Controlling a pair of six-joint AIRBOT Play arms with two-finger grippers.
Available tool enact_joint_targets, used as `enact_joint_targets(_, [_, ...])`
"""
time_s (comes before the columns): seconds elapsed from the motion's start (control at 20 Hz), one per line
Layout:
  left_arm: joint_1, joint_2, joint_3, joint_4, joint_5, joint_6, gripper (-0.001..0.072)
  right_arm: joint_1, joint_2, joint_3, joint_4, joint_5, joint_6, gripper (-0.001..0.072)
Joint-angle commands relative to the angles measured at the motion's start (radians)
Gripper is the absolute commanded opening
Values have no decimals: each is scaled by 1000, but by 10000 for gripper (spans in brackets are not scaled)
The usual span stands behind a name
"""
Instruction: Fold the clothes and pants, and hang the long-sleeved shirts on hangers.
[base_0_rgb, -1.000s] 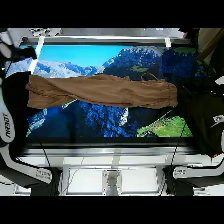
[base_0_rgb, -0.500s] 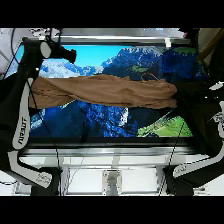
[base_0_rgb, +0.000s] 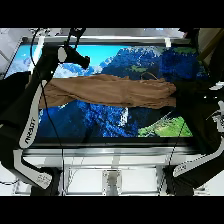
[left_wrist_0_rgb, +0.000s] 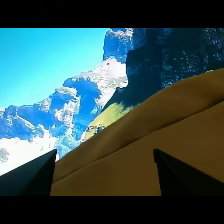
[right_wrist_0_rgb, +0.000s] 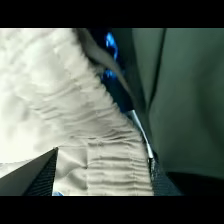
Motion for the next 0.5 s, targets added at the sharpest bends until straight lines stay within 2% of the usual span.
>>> enact_joint_targets(0.0, [-13,-11,0,-4,-1,3,699,-29,-4,56,-55,71,16,630])
enact_joint_targets(0.45, [-27,-19,0,-8,-1,3,700,50,-63,53,-46,73,-9,620])
